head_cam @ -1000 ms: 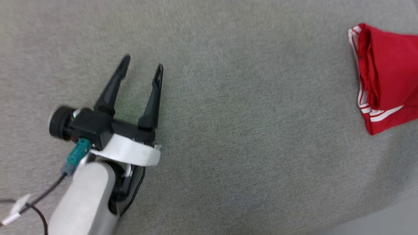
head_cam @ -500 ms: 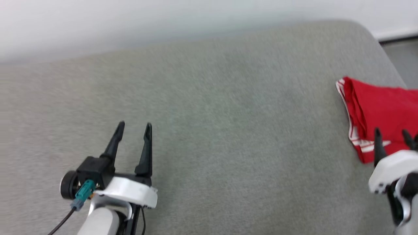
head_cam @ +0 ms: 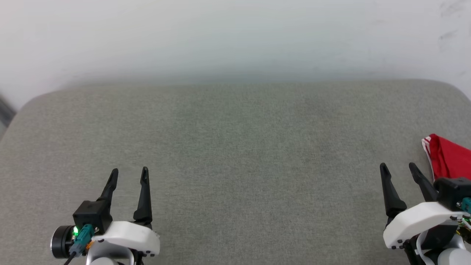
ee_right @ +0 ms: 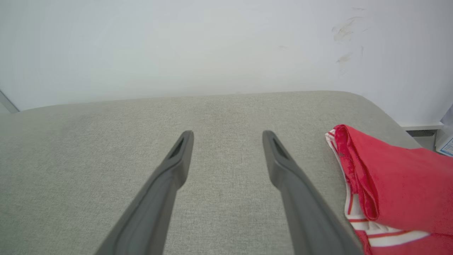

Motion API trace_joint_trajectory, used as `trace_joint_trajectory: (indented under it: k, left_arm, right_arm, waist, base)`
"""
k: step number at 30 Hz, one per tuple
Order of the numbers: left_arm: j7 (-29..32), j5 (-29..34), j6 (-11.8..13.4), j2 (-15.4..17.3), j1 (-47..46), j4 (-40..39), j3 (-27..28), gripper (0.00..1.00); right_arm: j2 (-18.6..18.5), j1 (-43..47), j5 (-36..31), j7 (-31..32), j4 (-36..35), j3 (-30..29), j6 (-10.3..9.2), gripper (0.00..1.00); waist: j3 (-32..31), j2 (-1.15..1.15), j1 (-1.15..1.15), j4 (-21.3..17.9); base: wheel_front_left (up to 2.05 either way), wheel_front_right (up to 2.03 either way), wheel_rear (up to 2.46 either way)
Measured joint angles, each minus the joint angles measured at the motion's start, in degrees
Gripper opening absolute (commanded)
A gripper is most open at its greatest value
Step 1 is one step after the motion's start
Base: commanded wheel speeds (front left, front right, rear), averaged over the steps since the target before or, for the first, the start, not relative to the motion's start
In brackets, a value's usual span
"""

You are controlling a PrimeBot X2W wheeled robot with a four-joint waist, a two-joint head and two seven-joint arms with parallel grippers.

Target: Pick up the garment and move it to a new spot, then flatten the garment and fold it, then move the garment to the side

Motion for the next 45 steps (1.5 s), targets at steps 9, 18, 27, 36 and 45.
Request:
trace_joint_trajectory:
  k: [9,18,27,36,45]
  left_arm:
    - [0.5,0.2,0.4,1.2,2.2,1.0,-0.7,1.0]
    - [0.6,0.1,0.2,1.1,3.6,2.3,-1.8,1.0]
    - [0.6,-0.4,0.2,1.1,4.2,2.9,-2.2,1.0]
    - [0.6,-1.0,0.2,1.2,4.2,3.0,-2.0,1.0]
    - [1.1,-2.7,-0.5,-0.1,5.8,4.7,-2.4,0.0]
  right_arm:
    - [0.2,5.0,-0.3,-3.3,-6.1,1.7,0.0,1.0]
    - [0.2,9.5,0.1,-4.3,-6.6,3.0,-0.01,1.0]
    - [0.2,10.3,-0.3,-4.1,-6.4,3.5,-0.01,1.0]
    - [0.2,10.2,-0.8,-3.9,-6.2,4.2,0.0,1.0]
    - [0.2,11.0,0.7,-3.7,-3.6,4.3,0.0,0.0]
  waist:
    - [-3.9,0.0,0.0,1.3]
    - [-6.1,0.0,0.0,0.5]
    - [-6.6,0.0,0.01,0.0]
    - [-6.4,0.0,0.01,-0.2]
    - [-6.2,0.0,0.02,-0.2]
  base:
    - [0.0,0.0,0.0]
    - [0.0,0.0,0.0]
    - [0.0,0.0,0.0]
    - [0.0,0.0,0.0]
    - [0.0,0.0,0.0]
